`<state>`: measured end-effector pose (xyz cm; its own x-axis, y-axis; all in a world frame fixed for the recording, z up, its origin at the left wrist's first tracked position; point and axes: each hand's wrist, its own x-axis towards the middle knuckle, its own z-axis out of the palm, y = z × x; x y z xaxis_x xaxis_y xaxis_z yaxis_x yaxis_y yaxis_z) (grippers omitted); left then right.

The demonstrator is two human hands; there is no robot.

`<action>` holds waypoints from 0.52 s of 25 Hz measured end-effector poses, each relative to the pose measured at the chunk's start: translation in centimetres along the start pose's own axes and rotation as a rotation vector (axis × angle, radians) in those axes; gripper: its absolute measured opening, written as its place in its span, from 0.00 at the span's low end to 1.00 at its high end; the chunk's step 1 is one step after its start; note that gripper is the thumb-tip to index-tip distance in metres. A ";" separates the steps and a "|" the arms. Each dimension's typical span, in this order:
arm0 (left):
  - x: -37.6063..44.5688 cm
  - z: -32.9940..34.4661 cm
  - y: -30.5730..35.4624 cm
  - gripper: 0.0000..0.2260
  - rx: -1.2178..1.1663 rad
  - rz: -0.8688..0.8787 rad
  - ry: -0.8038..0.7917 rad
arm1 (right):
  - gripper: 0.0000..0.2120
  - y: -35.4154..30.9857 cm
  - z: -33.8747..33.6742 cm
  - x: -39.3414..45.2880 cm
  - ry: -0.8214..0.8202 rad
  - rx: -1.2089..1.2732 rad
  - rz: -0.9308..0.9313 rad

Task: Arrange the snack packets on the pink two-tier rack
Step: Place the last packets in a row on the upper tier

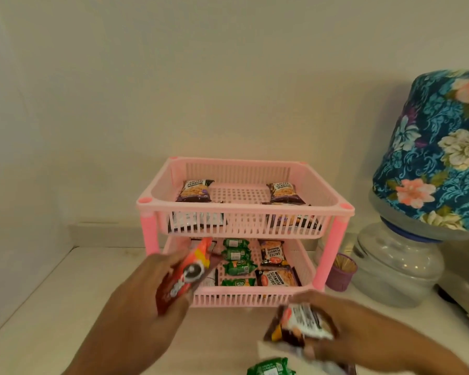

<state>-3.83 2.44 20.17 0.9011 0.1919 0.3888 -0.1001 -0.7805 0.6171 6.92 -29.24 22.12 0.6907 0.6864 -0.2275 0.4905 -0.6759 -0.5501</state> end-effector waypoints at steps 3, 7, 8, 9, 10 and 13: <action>6.3 -1.9 2.2 0.21 -0.053 0.018 0.030 | 0.24 -1.9 -6.3 3.2 0.079 0.099 -0.044; 16.4 -2.6 3.4 0.15 -0.261 -0.172 -0.026 | 0.18 -4.1 -12.5 9.9 0.307 0.339 -0.024; 19.1 -2.3 3.5 0.14 -0.331 -0.245 -0.031 | 0.16 -4.7 -13.8 12.0 0.385 0.397 0.004; 21.7 -1.8 3.6 0.13 -0.386 -0.316 -0.038 | 0.15 -5.0 -14.8 14.4 0.461 0.426 0.028; 24.0 -1.2 3.6 0.13 -0.405 -0.373 -0.049 | 0.14 -5.2 -15.5 16.6 0.515 0.426 0.072; 28.8 1.1 3.2 0.14 -0.405 -0.462 -0.118 | 0.09 -5.0 -16.2 22.2 0.544 0.499 0.208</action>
<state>22.32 4.80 32.59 0.9276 0.3709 -0.0441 0.1800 -0.3406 0.9228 28.39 -14.92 32.83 0.9703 0.2419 -0.0094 0.1130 -0.4867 -0.8662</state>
